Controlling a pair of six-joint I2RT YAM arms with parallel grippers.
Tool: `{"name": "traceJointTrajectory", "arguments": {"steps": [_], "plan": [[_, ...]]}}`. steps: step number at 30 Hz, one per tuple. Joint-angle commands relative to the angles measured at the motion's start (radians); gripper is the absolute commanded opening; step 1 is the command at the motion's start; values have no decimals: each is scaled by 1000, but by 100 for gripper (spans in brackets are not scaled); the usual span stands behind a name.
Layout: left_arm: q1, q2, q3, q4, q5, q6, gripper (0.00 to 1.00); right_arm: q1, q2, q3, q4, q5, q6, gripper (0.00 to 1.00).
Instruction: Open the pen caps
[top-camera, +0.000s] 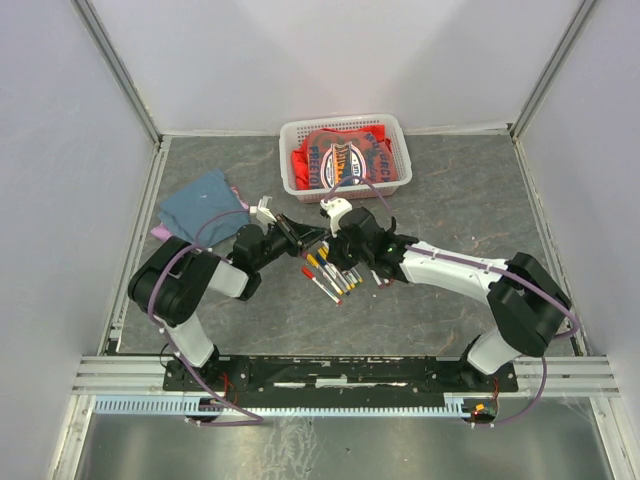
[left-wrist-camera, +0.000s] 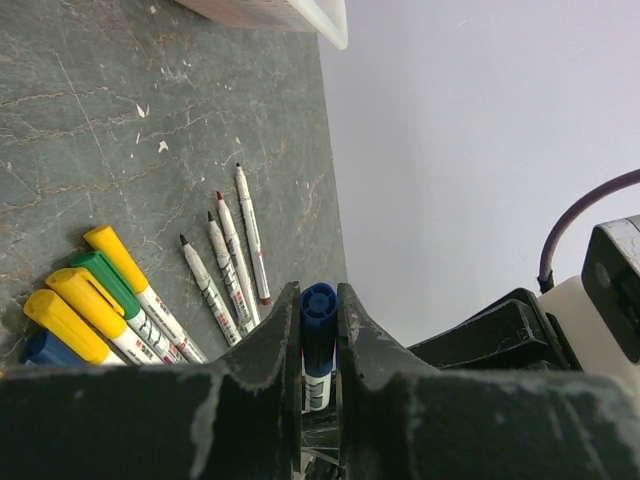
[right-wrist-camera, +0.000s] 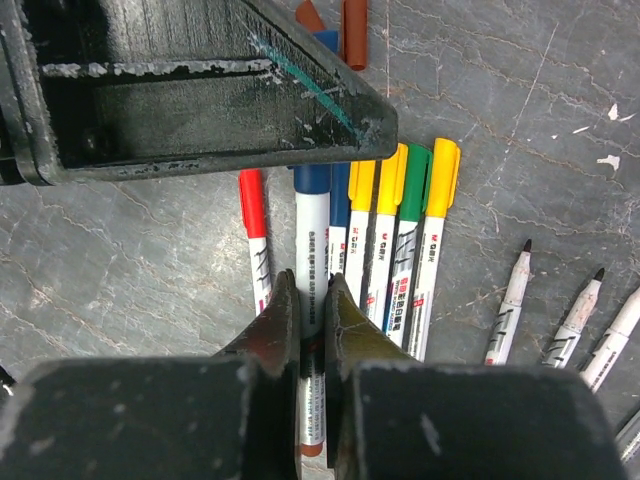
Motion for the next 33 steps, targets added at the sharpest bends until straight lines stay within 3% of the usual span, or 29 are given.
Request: {"name": "traceJointTrajectory", "arguments": {"steps": [1, 14, 21, 27, 33], "plan": [[-11, 19, 18, 85, 18, -28, 3, 6, 13, 19, 44, -8, -27, 1], [-5, -65, 186, -308, -329, 30, 3, 27, -34, -80, -13, 235, -72, 1], [26, -92, 218, -377, -356, 86, 3, 25, -85, -117, 22, 196, -50, 1], [82, -66, 169, -212, -255, 83, 3, -24, -156, -185, 104, 30, 12, 1], [94, -87, 124, -270, -214, 134, 3, -51, -140, -153, 51, 70, 5, 1]]}}
